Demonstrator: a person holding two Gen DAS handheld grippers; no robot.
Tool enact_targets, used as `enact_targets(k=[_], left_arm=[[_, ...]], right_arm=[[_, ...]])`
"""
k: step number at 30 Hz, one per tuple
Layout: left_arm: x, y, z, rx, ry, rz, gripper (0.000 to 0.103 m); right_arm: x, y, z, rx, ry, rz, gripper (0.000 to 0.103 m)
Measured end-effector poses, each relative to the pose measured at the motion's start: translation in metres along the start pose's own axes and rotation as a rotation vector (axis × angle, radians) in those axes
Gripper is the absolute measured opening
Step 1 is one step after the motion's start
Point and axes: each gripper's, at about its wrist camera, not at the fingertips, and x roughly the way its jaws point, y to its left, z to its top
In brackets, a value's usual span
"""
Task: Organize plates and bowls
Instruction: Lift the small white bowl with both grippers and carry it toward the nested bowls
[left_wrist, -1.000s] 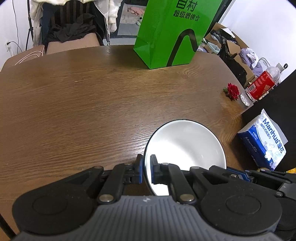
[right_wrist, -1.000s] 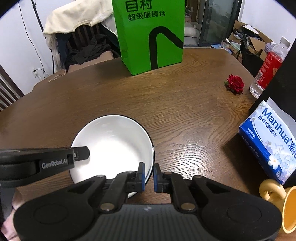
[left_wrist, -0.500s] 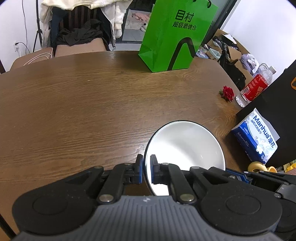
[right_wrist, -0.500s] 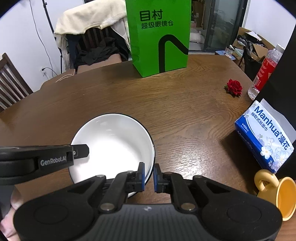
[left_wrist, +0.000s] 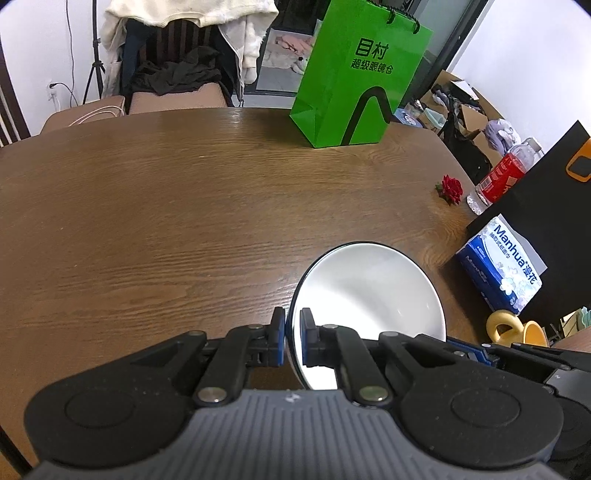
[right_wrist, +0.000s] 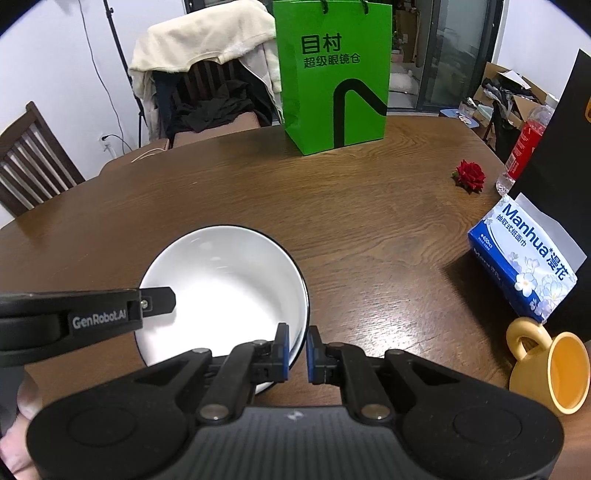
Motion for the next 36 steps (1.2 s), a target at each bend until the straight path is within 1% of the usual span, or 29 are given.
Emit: enact_targets(k=[19, 36], left_arm=[[-0.051, 0.012, -0.042, -0.047, -0.038, 0.023, 0.008], [-0.103, 0.027, -0.092, -0.102, -0.082, 0.039, 0.008]], right_arm=[[-0.041, 0.024, -0.036, -0.046, -0.018, 0.033, 0.009], [-0.084, 0.050, -0.078, -0.100, -0.043, 0.064, 0.009]])
